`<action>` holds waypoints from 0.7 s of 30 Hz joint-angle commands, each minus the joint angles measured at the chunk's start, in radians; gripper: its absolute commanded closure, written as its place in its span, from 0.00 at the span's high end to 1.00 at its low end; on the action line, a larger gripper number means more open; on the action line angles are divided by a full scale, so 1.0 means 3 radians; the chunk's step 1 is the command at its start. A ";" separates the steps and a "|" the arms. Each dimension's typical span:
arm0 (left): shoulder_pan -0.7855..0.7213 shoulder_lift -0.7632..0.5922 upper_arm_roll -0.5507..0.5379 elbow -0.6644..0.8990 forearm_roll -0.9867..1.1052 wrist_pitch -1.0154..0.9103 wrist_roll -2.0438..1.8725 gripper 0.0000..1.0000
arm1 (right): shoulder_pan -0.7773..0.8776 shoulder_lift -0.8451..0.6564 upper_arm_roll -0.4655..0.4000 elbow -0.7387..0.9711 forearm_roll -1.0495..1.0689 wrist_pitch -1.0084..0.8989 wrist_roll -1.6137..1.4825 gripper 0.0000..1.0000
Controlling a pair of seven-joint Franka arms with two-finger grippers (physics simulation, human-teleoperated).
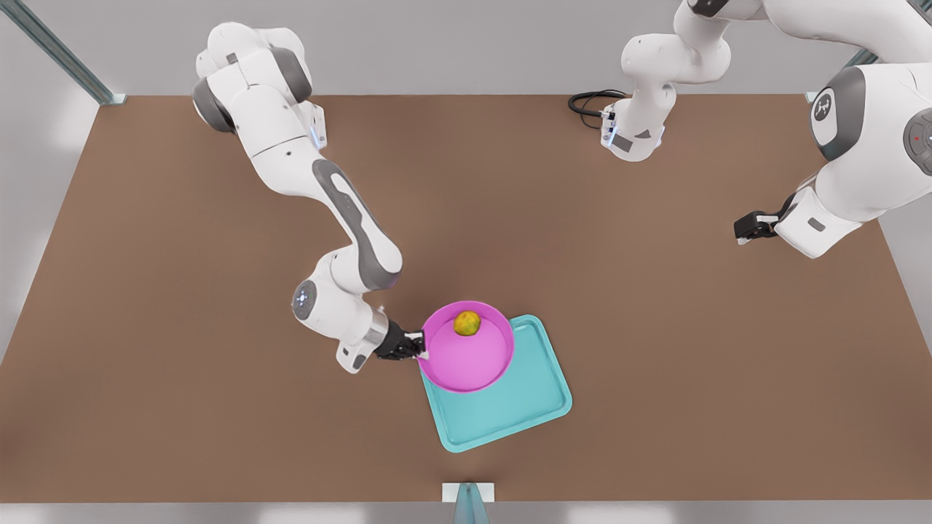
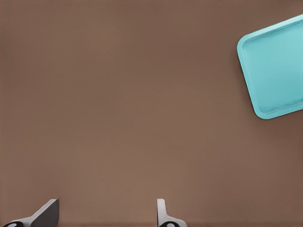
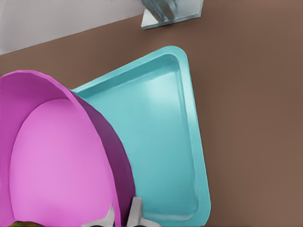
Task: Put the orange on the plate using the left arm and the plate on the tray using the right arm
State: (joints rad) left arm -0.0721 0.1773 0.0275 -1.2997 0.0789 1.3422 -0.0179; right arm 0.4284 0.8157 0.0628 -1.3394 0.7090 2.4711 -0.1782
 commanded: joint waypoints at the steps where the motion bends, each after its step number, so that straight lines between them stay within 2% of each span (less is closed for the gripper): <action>1: 0.0000 -0.0003 0.0000 0.0001 0.0003 -0.0005 0.0054 1.00 | 0.0009 0.0195 0.0000 0.0272 -0.0016 0.0026 0.0410 0.21; 5: -0.0005 -0.0008 0.0000 0.0001 0.0003 -0.0010 0.0054 1.00 | 0.0029 0.0436 0.0000 0.0512 -0.0022 0.0118 0.0420 0.21; 6: -0.0005 -0.0008 0.0000 0.0001 0.0003 -0.0015 0.0049 1.00 | 0.0029 0.0446 0.0000 0.0512 -0.0022 0.0123 0.0410 1.00; 13: -0.0005 -0.0008 0.0000 0.0001 0.0003 -0.0020 0.0049 1.00 | 0.0024 0.0400 0.0000 0.0512 -0.0022 0.0139 0.0410 1.00; 15: -0.0005 -0.0008 0.0000 0.0001 0.0003 -0.0015 0.0049 1.00 | -0.0001 0.0263 -0.0122 0.0543 -0.0052 0.0047 0.0384 1.00; 16: -0.0005 -0.0008 0.0000 0.0001 0.0003 -0.0015 0.0049 1.00 | -0.0103 -0.0049 -0.0505 0.0354 -0.0277 -0.0841 0.0037 1.00; 17: -0.0005 -0.0018 0.0000 0.0001 0.0003 -0.0015 0.0054 1.00 | -0.0262 -0.0224 -0.0910 0.0369 -0.0645 -0.2150 -0.0163 1.00; 18: -0.0005 -0.0018 0.0000 0.0001 0.0003 -0.0020 0.0054 1.00 | -0.0426 -0.0448 -0.0987 0.0369 -0.1115 -0.3015 -0.0153 1.00; 19: -0.0005 -0.0013 0.0000 0.0001 0.0003 -0.0015 0.0054 1.00 | -0.0533 -0.0888 -0.0992 0.0293 -0.2147 -0.3471 -0.0148 1.00; 21: -0.0005 -0.0013 0.0000 0.0001 0.0003 -0.0020 0.0054 1.00 | -0.0702 -0.1681 -0.0992 0.0149 -0.2568 -0.3712 -0.0137 1.00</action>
State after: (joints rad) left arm -0.0737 0.1744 0.0275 -1.2997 0.0792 1.3375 -0.0073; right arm 0.2356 0.3871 -0.2288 -1.2866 0.2052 1.8694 -0.1374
